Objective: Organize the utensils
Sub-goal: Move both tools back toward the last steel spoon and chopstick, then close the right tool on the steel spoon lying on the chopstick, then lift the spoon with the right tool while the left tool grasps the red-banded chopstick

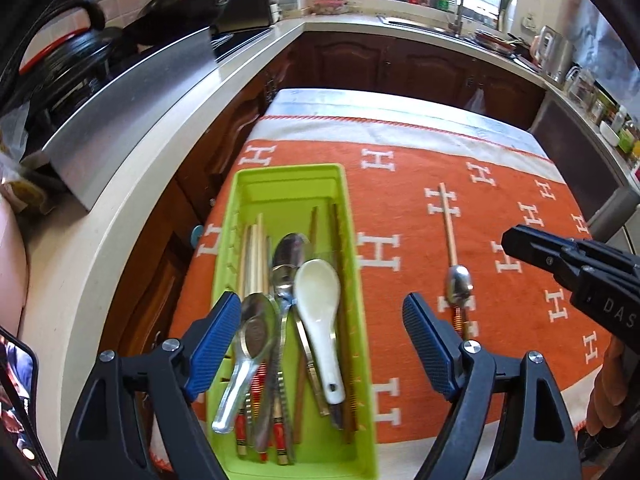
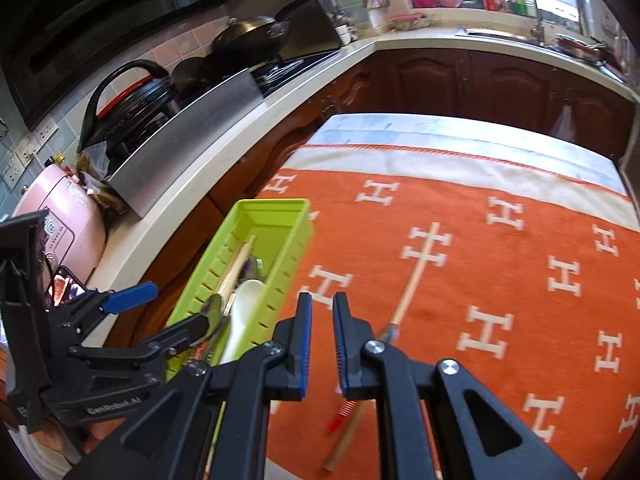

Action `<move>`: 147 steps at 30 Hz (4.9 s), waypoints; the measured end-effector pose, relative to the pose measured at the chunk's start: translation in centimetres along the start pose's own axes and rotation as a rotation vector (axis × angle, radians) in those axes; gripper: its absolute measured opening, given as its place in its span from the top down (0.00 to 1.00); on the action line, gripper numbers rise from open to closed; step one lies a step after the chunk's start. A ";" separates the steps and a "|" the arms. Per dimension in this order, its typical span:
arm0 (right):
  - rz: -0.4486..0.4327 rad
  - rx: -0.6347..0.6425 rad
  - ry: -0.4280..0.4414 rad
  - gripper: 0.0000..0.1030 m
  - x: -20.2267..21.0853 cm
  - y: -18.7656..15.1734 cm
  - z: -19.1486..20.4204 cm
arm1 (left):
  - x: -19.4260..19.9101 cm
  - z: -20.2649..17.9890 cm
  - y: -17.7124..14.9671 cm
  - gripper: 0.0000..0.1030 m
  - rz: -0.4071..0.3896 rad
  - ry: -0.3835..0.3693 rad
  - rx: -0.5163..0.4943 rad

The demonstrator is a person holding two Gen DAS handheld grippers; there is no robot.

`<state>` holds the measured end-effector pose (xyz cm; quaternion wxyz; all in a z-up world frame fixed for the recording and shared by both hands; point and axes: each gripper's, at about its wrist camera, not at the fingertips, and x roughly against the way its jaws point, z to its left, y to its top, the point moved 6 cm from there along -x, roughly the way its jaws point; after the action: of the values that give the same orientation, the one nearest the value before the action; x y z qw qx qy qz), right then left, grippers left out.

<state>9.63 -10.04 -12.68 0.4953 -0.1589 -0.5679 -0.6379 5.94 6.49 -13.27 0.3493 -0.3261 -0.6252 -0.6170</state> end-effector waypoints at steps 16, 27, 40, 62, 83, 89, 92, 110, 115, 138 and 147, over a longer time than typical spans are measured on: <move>0.037 -0.159 -0.045 0.89 0.5 -4.8 -7.2 | -3.0 -7.5 -0.4 0.19 0.054 -0.099 -0.081; 0.094 -0.162 0.063 0.89 -2.1 -6.4 -6.3 | -4.5 -8.1 -0.8 0.19 0.071 -0.102 -0.062; 0.156 -0.002 0.057 0.83 -6.4 -7.6 -2.9 | -4.1 -4.3 0.6 0.19 0.032 -0.105 0.063; 0.073 -0.122 0.069 0.99 -2.4 -6.5 -7.9 | -5.4 -8.6 2.0 0.19 0.050 -0.134 -0.006; 0.140 0.118 0.130 0.88 -6.9 -5.3 -2.0 | -5.1 -3.2 2.2 0.19 0.038 -0.094 0.144; 0.128 0.177 0.081 0.86 -7.5 -5.2 -1.6 | -5.3 -2.7 1.8 0.19 0.045 -0.094 0.156; 0.137 0.219 0.075 0.73 -7.6 -5.4 -1.2 | -5.1 -2.6 1.8 0.19 0.038 -0.096 0.159; 0.123 0.436 -0.032 0.74 -7.4 -7.6 -0.1 | -5.0 -0.7 0.5 0.19 0.055 -0.083 0.211; 0.113 0.312 0.003 0.74 -6.8 -6.8 -1.6 | -4.8 -0.9 0.5 0.19 0.048 -0.082 0.204; 0.017 -0.062 -0.164 0.73 -1.6 -7.6 -13.2 | -12.3 -12.7 -0.7 0.39 0.256 -0.075 -0.086; 0.010 -0.078 -0.173 0.73 -0.6 -8.1 -13.7 | -11.6 -13.9 -1.2 0.63 0.126 -0.070 -0.138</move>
<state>8.21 -23.00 -21.90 0.4412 -0.2354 -0.5824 -0.6409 11.75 -7.20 -23.74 0.3420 -0.4094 -0.5715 -0.6236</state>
